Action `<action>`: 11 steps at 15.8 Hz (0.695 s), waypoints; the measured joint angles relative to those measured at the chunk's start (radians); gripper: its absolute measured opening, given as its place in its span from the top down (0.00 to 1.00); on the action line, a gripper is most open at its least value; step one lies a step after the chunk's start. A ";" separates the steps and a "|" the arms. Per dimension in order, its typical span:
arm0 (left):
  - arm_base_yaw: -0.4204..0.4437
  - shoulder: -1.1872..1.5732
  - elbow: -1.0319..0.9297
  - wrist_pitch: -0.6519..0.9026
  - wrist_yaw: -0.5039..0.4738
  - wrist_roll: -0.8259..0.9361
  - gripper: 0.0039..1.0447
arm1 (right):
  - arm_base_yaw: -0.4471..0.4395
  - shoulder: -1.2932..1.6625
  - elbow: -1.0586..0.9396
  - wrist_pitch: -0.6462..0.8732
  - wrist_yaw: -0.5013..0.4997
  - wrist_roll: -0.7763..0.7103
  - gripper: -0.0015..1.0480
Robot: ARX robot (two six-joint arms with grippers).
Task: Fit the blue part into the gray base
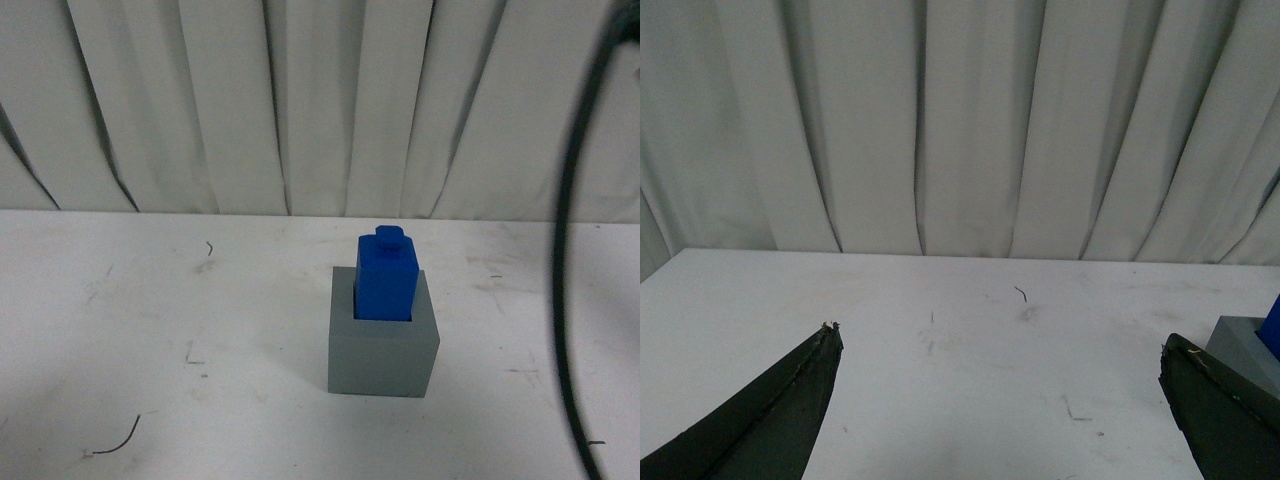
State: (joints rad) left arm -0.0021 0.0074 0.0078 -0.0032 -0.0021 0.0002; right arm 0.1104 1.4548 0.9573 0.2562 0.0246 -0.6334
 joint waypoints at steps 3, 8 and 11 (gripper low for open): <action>0.000 0.000 0.000 0.000 0.002 0.000 0.06 | -0.121 -0.414 -0.481 0.321 -0.014 0.526 0.84; 0.000 0.000 0.000 0.000 0.002 0.000 0.06 | -0.105 -0.680 -0.773 0.331 -0.025 0.616 0.98; 0.000 0.000 0.000 0.000 0.002 0.000 0.06 | -0.105 -0.789 -0.843 0.289 -0.025 0.618 0.98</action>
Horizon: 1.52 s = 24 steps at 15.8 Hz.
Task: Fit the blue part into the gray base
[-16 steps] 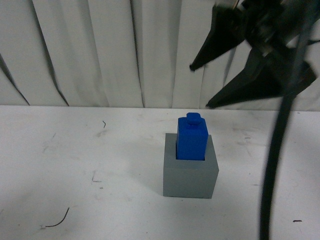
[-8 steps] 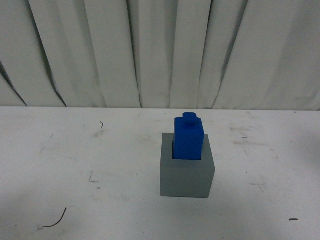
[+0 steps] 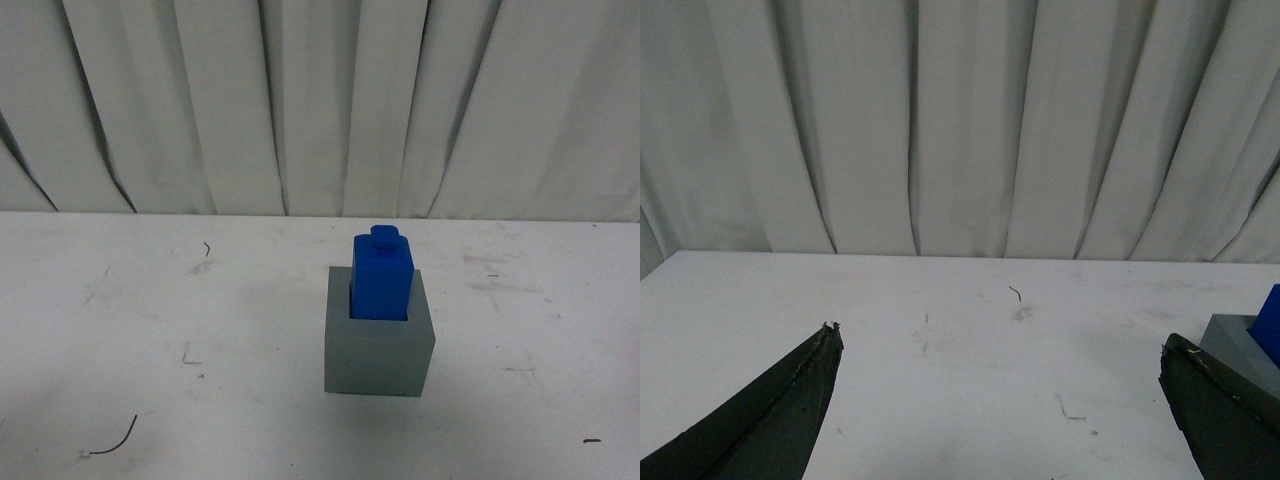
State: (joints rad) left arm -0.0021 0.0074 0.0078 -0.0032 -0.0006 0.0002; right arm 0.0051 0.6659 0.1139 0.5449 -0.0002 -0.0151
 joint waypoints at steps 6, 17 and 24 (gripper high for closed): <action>0.000 0.000 0.000 0.000 0.000 0.000 0.06 | 0.000 -0.093 -0.039 -0.051 0.000 0.000 0.98; 0.000 0.000 0.000 0.000 0.000 0.000 0.06 | 0.000 -0.436 -0.103 -0.313 0.000 0.000 0.98; 0.000 0.000 0.000 0.002 0.001 0.000 0.06 | -0.001 -0.663 -0.102 -0.556 0.000 0.001 0.98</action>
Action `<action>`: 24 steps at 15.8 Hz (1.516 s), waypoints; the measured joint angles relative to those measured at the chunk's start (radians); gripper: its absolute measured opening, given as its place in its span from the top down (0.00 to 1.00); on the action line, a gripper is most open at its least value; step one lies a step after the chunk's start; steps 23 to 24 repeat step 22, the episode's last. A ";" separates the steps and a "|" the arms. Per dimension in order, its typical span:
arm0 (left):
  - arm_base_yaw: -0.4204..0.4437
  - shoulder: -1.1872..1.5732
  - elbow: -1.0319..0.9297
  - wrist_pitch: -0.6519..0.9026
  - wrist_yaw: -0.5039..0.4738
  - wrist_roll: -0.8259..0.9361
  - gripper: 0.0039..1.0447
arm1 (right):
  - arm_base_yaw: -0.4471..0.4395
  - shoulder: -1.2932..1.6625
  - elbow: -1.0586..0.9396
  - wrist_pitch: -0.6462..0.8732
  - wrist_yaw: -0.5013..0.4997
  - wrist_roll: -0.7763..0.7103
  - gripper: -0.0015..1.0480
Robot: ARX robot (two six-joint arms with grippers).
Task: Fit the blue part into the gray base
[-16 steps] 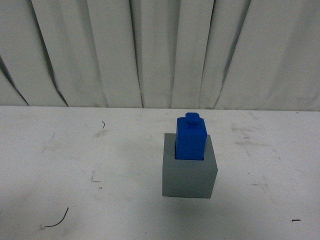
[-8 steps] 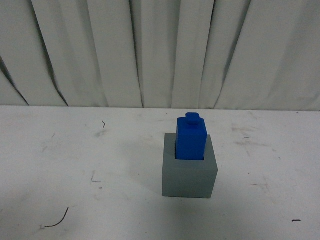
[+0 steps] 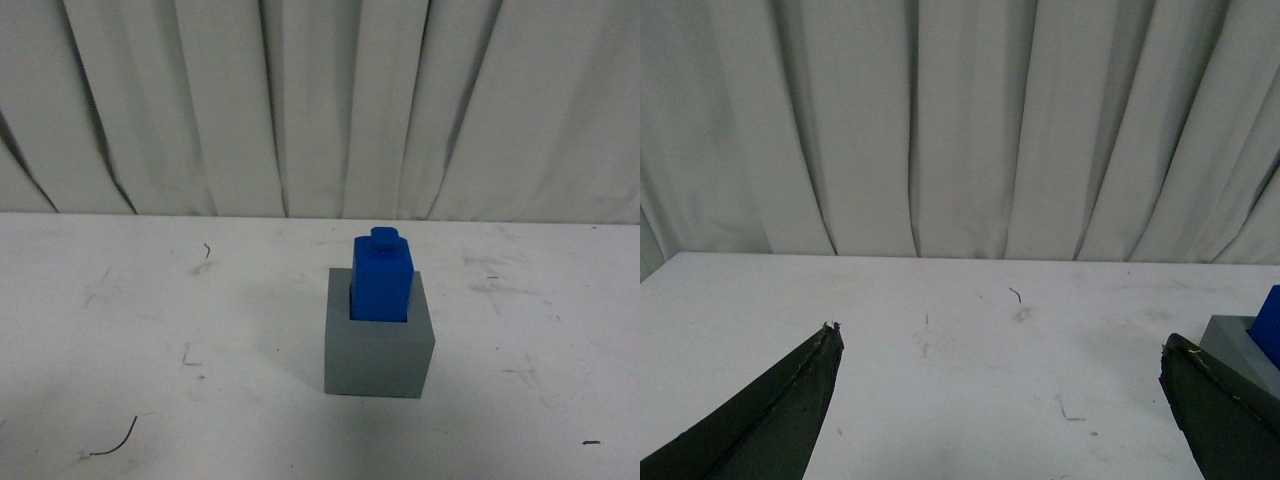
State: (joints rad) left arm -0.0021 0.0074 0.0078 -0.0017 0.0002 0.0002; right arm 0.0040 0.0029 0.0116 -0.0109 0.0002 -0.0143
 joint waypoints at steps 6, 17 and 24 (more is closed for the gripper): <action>0.000 0.000 0.000 -0.001 0.000 0.000 0.06 | 0.000 0.001 0.000 0.007 0.000 0.000 0.77; 0.000 0.000 0.000 -0.001 0.000 0.000 0.06 | 0.000 0.001 0.000 0.007 0.000 0.003 0.06; 0.000 0.000 0.000 -0.001 0.000 0.000 0.06 | 0.000 0.001 0.000 0.007 0.000 0.003 0.06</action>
